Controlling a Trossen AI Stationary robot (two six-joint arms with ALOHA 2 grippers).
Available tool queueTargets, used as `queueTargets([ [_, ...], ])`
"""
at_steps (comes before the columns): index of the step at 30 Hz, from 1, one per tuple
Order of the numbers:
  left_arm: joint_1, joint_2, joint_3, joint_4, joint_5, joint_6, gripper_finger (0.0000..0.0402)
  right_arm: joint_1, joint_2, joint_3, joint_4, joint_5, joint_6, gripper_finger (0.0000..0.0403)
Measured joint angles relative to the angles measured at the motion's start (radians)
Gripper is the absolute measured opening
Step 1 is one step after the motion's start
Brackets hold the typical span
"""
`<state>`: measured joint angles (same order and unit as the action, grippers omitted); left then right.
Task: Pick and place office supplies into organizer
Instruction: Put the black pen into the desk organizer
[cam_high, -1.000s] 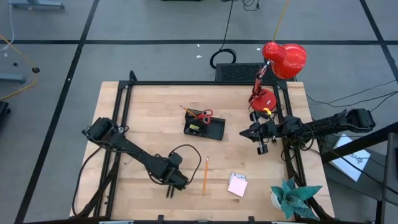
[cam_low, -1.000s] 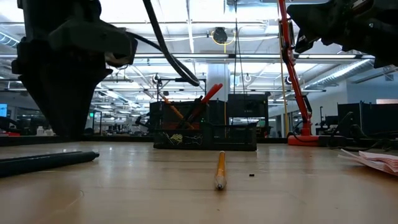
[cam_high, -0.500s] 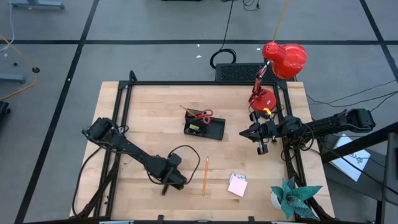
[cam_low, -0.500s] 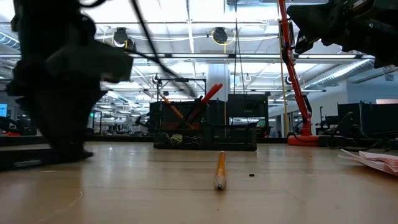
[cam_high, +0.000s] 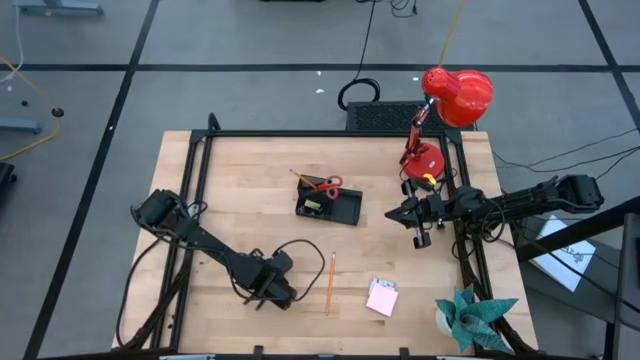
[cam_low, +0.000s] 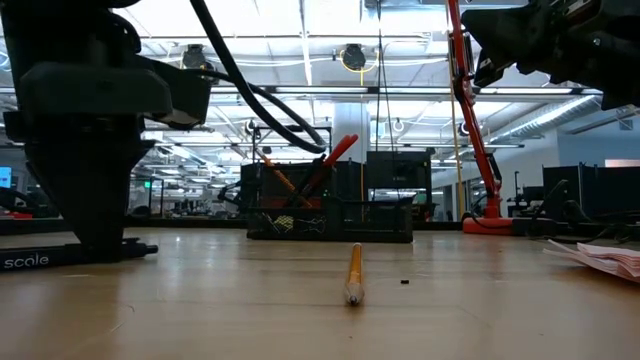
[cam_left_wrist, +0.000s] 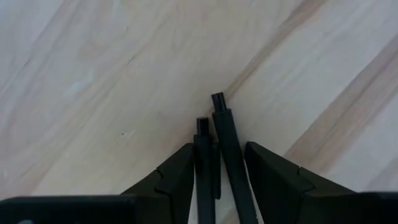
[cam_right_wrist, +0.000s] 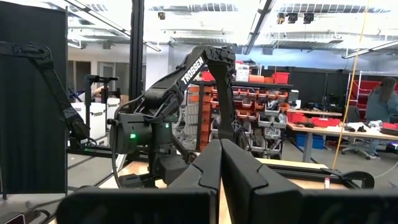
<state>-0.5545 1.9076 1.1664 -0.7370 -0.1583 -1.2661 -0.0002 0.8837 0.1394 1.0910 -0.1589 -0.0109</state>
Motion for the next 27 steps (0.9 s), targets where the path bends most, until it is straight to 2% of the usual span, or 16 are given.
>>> queueTargets([
  [10, 0.002, 0.002, 0.001, 0.009, -0.015, 0.032, 0.0152, 0.000, 0.000, 0.000, 0.000, 0.000, 0.000, 0.0004],
  [22, 0.004, 0.008, 0.128, -0.096, -0.018, 0.162, 0.0162, 0.000, 0.000, 0.000, 0.001, 0.000, 0.000, 0.0004],
  [27, 0.004, 0.006, 0.139, -0.160, -0.033, 0.170, 0.0172, 0.000, 0.000, 0.000, 0.001, 0.000, 0.000, 0.0004],
])
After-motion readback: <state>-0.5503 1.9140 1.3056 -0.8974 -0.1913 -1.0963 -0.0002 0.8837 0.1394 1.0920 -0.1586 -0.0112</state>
